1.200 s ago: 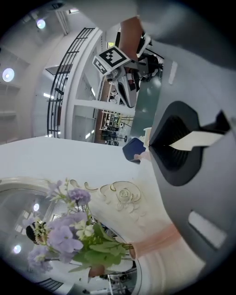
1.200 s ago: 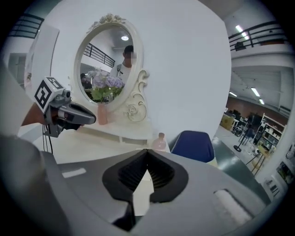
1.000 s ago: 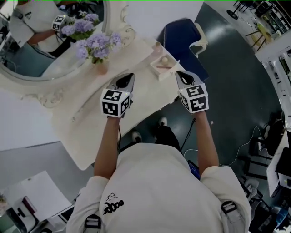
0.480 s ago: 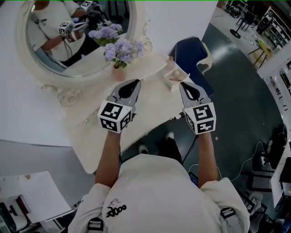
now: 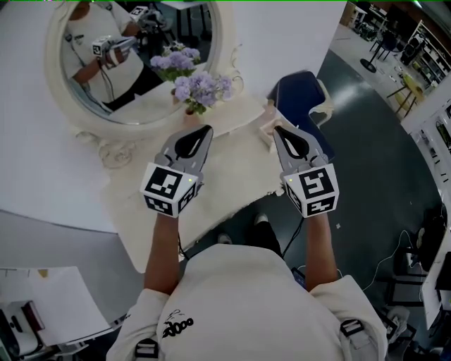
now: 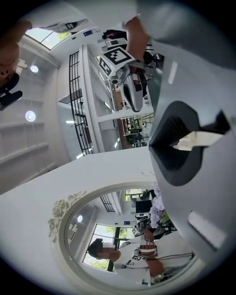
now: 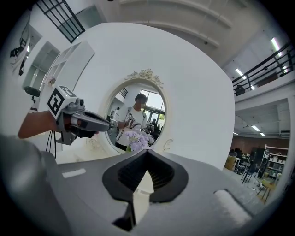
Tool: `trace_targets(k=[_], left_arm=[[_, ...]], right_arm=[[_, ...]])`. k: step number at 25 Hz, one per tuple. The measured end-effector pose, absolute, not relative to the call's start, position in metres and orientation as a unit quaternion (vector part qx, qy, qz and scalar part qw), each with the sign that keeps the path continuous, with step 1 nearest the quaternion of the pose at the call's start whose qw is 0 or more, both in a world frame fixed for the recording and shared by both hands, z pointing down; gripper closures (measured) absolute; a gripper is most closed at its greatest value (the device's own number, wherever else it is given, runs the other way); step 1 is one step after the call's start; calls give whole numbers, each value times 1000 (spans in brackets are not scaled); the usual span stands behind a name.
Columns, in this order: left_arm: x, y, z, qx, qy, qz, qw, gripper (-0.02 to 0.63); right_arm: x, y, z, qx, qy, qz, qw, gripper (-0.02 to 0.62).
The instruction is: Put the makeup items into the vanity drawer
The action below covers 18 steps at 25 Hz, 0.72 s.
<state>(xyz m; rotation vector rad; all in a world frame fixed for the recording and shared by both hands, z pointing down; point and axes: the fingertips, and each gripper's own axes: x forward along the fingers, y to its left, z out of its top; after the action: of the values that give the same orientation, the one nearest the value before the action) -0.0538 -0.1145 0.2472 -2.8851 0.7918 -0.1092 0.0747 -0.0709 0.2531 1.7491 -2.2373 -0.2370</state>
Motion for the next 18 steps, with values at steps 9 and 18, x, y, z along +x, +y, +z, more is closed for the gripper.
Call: trace_targets(k=[9, 18], left_arm=[[-55, -115, 232, -961, 260, -31, 90, 589], [-55, -119, 232, -961, 257, -33, 94, 589]], right_arm=[[65, -77, 248, 592, -786, -93, 151, 594], [62, -86, 256, 588, -788, -92, 158, 594]])
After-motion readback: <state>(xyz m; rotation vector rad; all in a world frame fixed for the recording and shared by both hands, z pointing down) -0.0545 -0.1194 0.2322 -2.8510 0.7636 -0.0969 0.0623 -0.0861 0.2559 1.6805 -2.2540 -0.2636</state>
